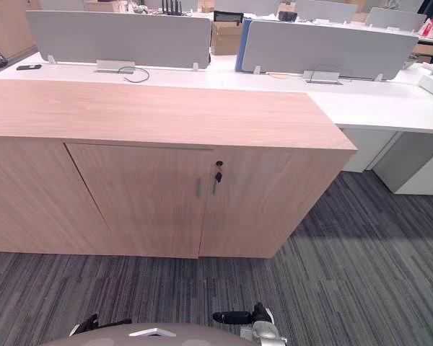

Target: Walk over to the cabinet, pick up the folder, carry it to the office cabinet, place the folder inside the office cabinet, then close the office cabinet door

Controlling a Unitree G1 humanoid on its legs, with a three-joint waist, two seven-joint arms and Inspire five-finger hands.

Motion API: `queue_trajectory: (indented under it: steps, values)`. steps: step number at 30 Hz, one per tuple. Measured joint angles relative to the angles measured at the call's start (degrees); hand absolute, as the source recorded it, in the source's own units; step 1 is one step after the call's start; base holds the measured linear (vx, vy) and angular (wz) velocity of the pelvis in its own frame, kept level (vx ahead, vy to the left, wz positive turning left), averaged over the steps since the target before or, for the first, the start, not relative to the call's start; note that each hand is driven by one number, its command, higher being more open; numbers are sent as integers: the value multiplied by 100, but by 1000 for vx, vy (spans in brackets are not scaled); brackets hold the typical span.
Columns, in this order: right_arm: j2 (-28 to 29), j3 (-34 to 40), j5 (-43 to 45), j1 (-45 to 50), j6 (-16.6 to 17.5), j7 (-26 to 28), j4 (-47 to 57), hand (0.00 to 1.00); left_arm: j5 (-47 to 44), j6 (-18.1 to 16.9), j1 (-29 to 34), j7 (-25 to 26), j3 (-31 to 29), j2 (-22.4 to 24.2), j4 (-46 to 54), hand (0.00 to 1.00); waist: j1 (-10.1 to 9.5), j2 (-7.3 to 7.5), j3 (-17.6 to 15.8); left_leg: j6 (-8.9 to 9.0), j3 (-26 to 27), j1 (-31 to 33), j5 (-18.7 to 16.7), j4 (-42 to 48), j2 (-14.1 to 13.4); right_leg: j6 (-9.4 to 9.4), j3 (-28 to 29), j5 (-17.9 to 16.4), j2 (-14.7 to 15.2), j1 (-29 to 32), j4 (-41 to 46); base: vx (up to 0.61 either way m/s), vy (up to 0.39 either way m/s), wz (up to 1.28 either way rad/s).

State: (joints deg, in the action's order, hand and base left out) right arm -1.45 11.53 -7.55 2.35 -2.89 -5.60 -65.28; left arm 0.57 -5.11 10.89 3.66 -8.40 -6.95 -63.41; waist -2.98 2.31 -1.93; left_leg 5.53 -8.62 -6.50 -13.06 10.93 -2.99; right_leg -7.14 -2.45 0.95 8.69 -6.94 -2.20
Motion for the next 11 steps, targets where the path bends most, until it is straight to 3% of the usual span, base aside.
queue_trajectory:
  steps: [11]
  values:
    - [0,32,3,-2,7,4,-4,100,1,4,-23,-5,64,-23,-10,100,0,-2,57,-70,38,0,-88,78,19,-14,1,9,9,-30,-72,36,36,-2]
